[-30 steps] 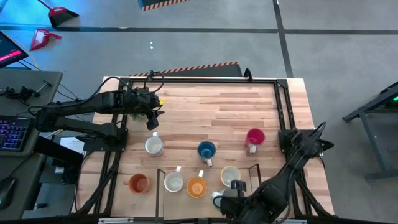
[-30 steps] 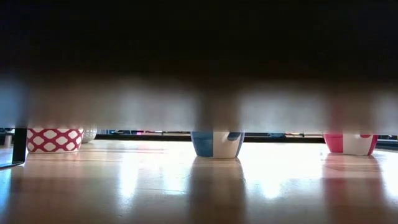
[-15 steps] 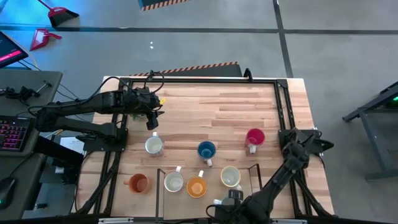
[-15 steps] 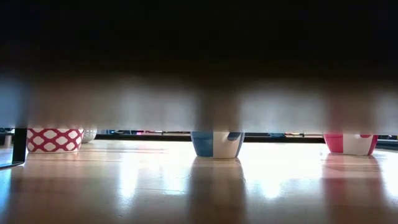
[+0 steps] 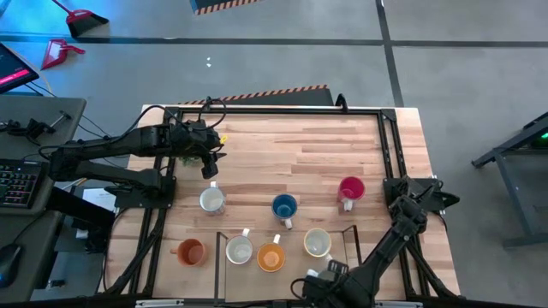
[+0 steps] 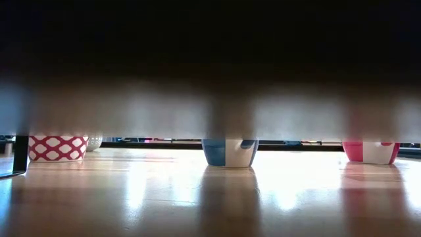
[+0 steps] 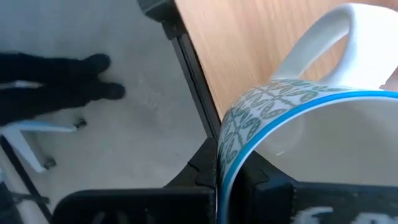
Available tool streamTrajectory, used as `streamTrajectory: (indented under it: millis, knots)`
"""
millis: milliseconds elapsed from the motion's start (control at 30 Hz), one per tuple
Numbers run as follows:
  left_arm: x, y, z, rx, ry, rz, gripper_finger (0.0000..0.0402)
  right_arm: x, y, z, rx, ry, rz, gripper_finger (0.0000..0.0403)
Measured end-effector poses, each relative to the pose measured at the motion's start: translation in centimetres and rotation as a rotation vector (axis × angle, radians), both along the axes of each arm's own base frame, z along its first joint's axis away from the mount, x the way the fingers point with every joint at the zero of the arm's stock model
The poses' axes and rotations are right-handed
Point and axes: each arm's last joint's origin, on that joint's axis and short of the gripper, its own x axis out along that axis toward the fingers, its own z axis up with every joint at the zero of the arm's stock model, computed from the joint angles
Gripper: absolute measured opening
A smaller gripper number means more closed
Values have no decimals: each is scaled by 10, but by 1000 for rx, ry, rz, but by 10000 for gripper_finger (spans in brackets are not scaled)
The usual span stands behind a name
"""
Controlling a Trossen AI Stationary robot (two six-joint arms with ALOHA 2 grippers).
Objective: Place coffee mugs
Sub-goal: Put the green pattern cup on the shelf
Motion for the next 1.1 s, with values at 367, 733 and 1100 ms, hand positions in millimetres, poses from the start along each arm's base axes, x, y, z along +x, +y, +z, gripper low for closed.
streamTrajectory:
  millis: [367,733,1100]
  knots:
    - [0,0,0,23,12,-26,142,-5,5,-3,30,54,-147,0]
    - [0,0,0,26,13,-34,142,-2,10,-23,-8,106,-182,0]
    - [0,0,0,43,22,-53,142,-2,7,-24,-46,100,-210,0]
